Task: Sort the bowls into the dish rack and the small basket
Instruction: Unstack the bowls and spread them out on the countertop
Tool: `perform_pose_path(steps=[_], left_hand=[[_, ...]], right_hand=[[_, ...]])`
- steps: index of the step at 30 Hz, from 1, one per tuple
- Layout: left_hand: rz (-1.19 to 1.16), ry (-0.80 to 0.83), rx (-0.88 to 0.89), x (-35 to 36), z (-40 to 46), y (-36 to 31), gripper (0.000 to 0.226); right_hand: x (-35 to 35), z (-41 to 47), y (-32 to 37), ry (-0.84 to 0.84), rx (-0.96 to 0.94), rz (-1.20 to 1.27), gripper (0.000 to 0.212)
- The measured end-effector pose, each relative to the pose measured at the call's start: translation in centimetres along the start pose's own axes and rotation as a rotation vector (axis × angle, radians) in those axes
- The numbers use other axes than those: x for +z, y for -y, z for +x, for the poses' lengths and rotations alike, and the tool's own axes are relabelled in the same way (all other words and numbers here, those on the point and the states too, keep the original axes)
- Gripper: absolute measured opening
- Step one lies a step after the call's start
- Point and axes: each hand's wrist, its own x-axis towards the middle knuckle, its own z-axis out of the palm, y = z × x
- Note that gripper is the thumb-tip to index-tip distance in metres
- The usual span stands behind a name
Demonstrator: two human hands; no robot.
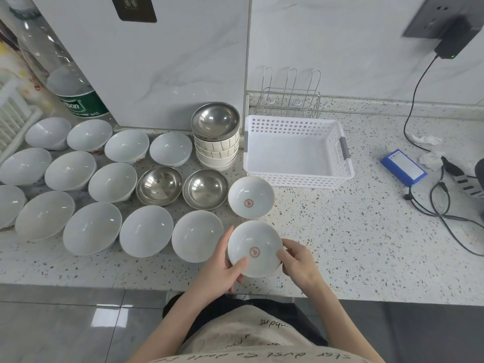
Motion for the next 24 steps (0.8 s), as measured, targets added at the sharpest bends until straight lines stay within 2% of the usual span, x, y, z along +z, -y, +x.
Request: perform_pose_path(steps=[4,9,17,21,24], left_hand=[[0.103,0.003,0.069,-0.5,0.1,0.1,0.100],[0.203,0.015,0.169,-0.9,-0.1,-1.0,0.098],[0.339,-0.003,0.104,-1.0,-0.1,-0.6,0.119],[0.376,-0.015,0.085,-1.0,0.1,-0.2,0.112],[0.351,-0.007,0.135,-1.0,0.0,-0.3,0.100]], right_hand=[[0.3,0.3,-0.1,0.015,-0.010,0.005,0.027],[0.6,0.6,-0.3,0.020,-0.010,0.004,0.029],[0.9,0.6,-0.7,0.024,-0.003,-0.026,0.030],[1.0,0.8,-0.6,0.026,0.000,-0.028,0.030],[1.1,0.9,-0.7,0.039,0.003,-0.025,0.030]])
